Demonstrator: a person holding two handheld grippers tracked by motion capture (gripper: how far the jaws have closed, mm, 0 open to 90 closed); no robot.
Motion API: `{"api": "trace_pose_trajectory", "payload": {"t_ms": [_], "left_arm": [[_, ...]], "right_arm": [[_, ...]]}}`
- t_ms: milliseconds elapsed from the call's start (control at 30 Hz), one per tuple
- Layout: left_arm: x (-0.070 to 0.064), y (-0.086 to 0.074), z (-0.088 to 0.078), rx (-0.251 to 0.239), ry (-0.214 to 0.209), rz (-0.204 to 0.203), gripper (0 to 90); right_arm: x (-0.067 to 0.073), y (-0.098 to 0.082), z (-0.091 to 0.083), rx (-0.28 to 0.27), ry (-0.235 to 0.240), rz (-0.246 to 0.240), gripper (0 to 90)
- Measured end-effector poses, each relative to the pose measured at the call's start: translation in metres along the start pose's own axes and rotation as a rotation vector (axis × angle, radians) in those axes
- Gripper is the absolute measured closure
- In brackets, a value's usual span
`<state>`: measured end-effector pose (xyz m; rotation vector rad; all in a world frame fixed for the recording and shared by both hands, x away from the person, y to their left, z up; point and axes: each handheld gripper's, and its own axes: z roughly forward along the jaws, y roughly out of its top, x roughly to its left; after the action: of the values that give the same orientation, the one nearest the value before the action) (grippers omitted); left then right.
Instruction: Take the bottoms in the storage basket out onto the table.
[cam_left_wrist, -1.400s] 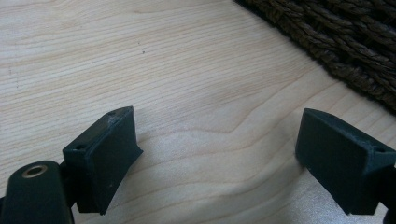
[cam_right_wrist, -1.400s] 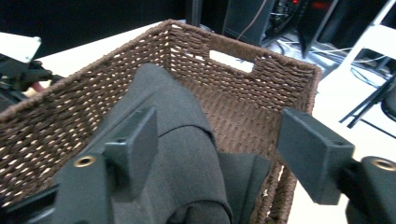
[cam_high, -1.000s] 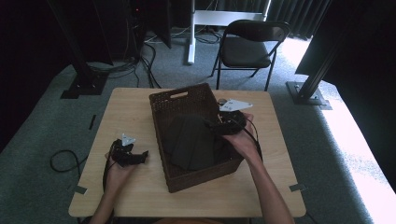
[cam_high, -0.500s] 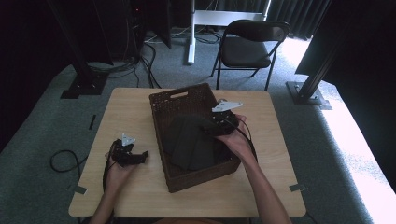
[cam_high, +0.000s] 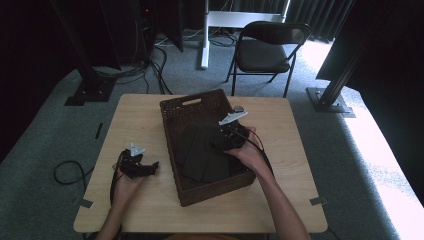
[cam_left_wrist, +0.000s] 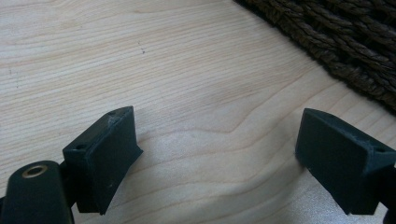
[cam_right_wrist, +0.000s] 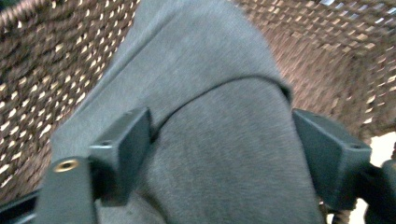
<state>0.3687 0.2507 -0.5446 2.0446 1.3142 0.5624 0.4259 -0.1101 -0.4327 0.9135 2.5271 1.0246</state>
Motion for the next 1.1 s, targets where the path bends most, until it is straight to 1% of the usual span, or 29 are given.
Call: {"api": "trace_pose_trajectory", "payload": {"t_ms": [67,167,233,333,467,633,700,767,867,967,1100], "left_arm": [[0.0,0.0,0.0,0.0,0.0,0.0,13.0],[0.0,0.0,0.0,0.0,0.0,0.0,13.0],[0.0,0.0,0.0,0.0,0.0,0.0,13.0],[0.0,0.0,0.0,0.0,0.0,0.0,13.0],[0.0,0.0,0.0,0.0,0.0,0.0,13.0],[0.0,0.0,0.0,0.0,0.0,0.0,13.0],[0.0,0.0,0.0,0.0,0.0,0.0,13.0],[0.0,0.0,0.0,-0.002,0.0,-0.003,13.0],[0.0,0.0,0.0,-0.002,0.0,-0.003,13.0],[0.0,0.0,0.0,-0.001,-0.001,-0.002,13.0],[0.0,0.0,0.0,0.0,0.0,-0.001,13.0]], "right_arm": [[0.001,0.0,0.001,0.015,-0.012,-0.001,31.7],[0.002,0.0,0.001,0.028,0.004,-0.016,45.7],[0.002,0.0,0.001,0.037,0.007,-0.02,52.8],[0.002,0.0,0.001,0.035,0.011,-0.011,57.6],[0.004,-0.002,-0.002,-0.002,0.003,-0.005,60.5],[0.005,-0.004,-0.013,-0.073,0.016,0.023,62.5],[0.006,-0.005,-0.018,-0.107,0.005,0.03,62.9],[0.006,-0.005,-0.022,-0.134,0.012,0.044,63.0],[0.005,-0.004,-0.026,-0.147,0.025,0.051,62.9],[0.005,-0.003,-0.029,-0.16,0.022,0.054,63.0],[0.005,-0.002,-0.035,-0.192,0.02,0.064,62.9]]}}
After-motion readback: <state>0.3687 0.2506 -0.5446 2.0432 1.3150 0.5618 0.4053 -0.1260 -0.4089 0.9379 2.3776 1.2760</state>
